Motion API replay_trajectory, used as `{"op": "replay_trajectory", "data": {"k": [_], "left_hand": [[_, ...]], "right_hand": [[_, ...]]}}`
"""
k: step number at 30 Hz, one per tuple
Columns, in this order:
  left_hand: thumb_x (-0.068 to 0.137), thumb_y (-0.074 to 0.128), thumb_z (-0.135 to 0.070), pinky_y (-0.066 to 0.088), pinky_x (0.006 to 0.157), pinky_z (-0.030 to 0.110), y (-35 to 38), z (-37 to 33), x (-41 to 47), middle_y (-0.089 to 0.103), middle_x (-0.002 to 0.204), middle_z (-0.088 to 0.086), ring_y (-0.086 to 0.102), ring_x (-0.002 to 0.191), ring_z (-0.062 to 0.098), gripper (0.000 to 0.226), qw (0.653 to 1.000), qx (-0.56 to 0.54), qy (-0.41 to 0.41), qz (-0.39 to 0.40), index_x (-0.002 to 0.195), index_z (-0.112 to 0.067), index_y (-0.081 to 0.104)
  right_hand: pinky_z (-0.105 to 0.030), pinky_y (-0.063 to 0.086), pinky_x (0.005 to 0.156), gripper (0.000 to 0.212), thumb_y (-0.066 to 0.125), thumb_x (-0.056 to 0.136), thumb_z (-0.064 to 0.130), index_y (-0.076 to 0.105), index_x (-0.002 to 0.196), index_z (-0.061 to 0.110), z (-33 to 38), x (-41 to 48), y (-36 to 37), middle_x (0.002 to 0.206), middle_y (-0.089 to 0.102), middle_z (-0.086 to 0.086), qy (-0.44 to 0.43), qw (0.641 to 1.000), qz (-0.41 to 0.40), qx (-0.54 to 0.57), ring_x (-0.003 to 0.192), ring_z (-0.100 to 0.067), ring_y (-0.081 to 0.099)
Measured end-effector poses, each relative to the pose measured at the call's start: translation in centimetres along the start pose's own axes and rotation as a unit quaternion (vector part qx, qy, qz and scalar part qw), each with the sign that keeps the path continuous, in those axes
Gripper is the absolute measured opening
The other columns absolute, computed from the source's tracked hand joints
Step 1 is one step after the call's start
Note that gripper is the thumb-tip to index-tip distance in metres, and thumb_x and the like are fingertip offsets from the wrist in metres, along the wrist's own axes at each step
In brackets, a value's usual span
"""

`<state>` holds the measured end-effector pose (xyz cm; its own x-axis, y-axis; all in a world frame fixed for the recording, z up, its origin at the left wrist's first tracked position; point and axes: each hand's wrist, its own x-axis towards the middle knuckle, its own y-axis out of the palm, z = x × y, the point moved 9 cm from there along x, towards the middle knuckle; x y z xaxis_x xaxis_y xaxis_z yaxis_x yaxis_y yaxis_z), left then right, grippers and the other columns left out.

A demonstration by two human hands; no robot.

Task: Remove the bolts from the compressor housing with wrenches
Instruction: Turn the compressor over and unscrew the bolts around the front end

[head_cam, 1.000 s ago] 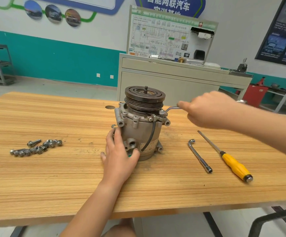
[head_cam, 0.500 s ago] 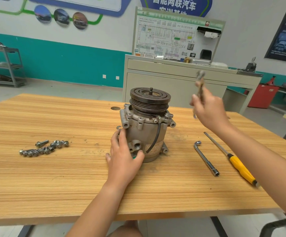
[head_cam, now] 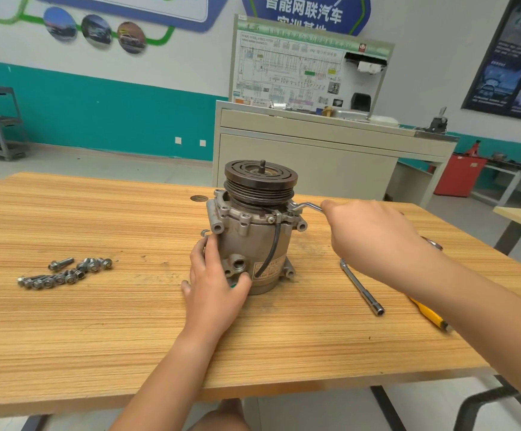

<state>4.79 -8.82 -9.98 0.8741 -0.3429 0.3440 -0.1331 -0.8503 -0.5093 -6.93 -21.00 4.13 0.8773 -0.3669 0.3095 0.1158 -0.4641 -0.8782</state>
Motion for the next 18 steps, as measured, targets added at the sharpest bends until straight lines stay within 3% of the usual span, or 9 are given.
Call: {"op": "replay_trajectory", "data": {"k": [2,3,5,6,8,9,11,15,18], "left_hand": [[0.084,0.063,-0.028,0.021,0.109,0.058,0.0,-0.1,0.0,0.013,0.152,0.000,0.027,0.138,0.023,0.085,1.000,-0.001,0.000,0.000,0.150,-0.021,0.010],[0.083,0.063,-0.027,0.021,0.109,0.058,0.0,-0.1,0.0,0.013,0.152,0.000,0.027,0.137,0.023,0.085,1.000,-0.002,0.000,0.000,0.150,-0.022,0.010],[0.083,0.063,-0.027,0.021,0.109,0.058,0.1,-0.1,0.0,0.013,0.152,0.001,0.027,0.137,0.023,0.085,1.000,-0.002,-0.003,0.001,0.150,-0.022,0.010],[0.083,0.063,-0.027,0.021,0.109,0.058,0.1,-0.1,0.0,0.013,0.153,0.000,0.027,0.138,0.023,0.085,1.000,-0.001,-0.003,0.001,0.150,-0.022,0.010],[0.084,0.063,-0.028,0.021,0.109,0.058,0.0,0.0,0.0,0.012,0.153,0.000,0.026,0.138,0.024,0.085,1.000,0.001,-0.002,0.001,0.150,-0.021,0.010],[0.084,0.063,-0.028,0.021,0.109,0.057,0.0,-0.1,0.1,0.011,0.153,0.000,0.026,0.138,0.024,0.085,1.000,0.001,-0.001,0.001,0.150,-0.021,0.010],[0.084,0.063,-0.029,0.021,0.109,0.057,0.1,-0.1,0.1,0.011,0.153,-0.001,0.026,0.138,0.024,0.084,1.000,0.004,-0.002,0.004,0.150,-0.021,0.010],[0.085,0.061,-0.030,0.020,0.110,0.054,0.0,-0.1,0.0,0.008,0.154,-0.002,0.024,0.138,0.020,0.084,1.000,0.006,-0.001,0.002,0.150,-0.020,0.009],[0.086,0.060,-0.031,0.020,0.111,0.052,0.0,-0.1,0.1,0.007,0.154,-0.003,0.022,0.139,0.018,0.083,1.000,0.012,0.000,0.001,0.150,-0.021,0.008]], "right_hand": [[-0.025,0.024,0.040,0.040,0.040,0.086,-0.004,0.041,0.125,0.002,1.2,-0.2,-0.3,0.072,0.049,-0.001,-0.008,0.999,0.014,-0.046,0.055,-0.016,0.040],[-0.025,0.028,0.044,0.048,0.040,0.086,-0.006,0.031,0.133,-0.005,2.1,-0.4,-0.3,0.087,0.057,-0.007,-0.016,0.997,0.024,-0.069,0.065,-0.021,0.050],[-0.027,0.034,0.052,0.057,0.041,0.086,-0.008,0.018,0.138,-0.011,3.0,-0.4,0.0,0.110,0.056,-0.019,-0.027,0.994,0.043,-0.100,0.084,-0.031,0.058],[-0.026,0.033,0.049,0.056,0.042,0.086,-0.008,0.020,0.137,-0.011,3.2,-0.3,0.1,0.109,0.057,-0.018,-0.037,0.991,0.044,-0.120,0.079,-0.029,0.057],[-0.024,0.026,0.039,0.041,0.043,0.088,-0.001,0.038,0.129,-0.005,2.7,0.3,-0.3,0.084,0.056,-0.007,-0.065,0.986,0.033,-0.150,0.056,-0.018,0.042],[-0.025,0.023,0.038,0.029,0.042,0.090,0.006,0.048,0.119,0.002,2.1,0.7,-0.8,0.069,0.048,-0.002,-0.078,0.985,0.022,-0.150,0.050,-0.015,0.035],[-0.023,0.021,0.040,0.025,0.036,0.093,0.019,0.055,0.107,0.010,0.6,1.9,-1.2,0.059,0.035,0.002,-0.109,0.984,0.008,-0.143,0.049,-0.015,0.032],[-0.026,0.029,0.043,0.028,0.031,0.093,0.011,0.047,0.116,0.012,-1.6,5.0,1.1,0.063,0.040,0.002,-0.149,0.976,0.051,-0.150,0.055,-0.014,0.040],[-0.031,0.045,0.060,0.027,0.035,0.090,0.001,0.049,0.111,0.008,-1.2,7.8,2.1,0.075,0.048,-0.001,-0.175,0.973,0.045,-0.143,0.066,-0.019,0.047]]}}
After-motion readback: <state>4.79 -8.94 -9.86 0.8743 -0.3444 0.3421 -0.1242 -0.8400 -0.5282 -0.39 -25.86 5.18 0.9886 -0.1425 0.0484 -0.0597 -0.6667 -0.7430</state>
